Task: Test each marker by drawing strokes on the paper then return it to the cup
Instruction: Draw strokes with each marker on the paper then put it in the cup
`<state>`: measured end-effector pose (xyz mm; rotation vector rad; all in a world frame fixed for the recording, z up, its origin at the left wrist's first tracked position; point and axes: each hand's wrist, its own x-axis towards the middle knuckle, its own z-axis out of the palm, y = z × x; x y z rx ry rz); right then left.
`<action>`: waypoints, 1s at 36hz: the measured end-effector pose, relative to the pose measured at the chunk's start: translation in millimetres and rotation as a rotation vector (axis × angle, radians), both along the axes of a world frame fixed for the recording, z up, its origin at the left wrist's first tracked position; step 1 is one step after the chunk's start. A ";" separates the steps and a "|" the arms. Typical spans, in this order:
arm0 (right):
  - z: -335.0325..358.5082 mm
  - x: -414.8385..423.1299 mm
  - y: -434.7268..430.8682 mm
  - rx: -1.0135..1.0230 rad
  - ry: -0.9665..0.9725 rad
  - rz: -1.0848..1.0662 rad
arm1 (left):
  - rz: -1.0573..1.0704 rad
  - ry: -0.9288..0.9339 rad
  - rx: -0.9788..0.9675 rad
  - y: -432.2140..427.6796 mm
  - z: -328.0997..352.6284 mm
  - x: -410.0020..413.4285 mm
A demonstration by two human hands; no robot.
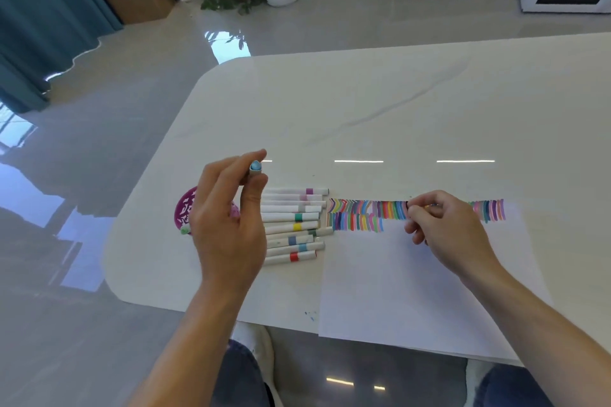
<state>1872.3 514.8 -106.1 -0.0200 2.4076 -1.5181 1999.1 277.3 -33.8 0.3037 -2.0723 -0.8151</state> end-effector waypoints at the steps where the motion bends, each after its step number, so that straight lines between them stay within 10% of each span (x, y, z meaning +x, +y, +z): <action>1: -0.5 0.5 -0.2 0.010 0.009 0.000 | 0.009 0.014 -0.049 -0.1 0.0 1.4; 36: -5.6 0.3 1.3 0.057 0.007 0.063 | 0.381 -0.459 -0.013 -31.7 -29.5 3.3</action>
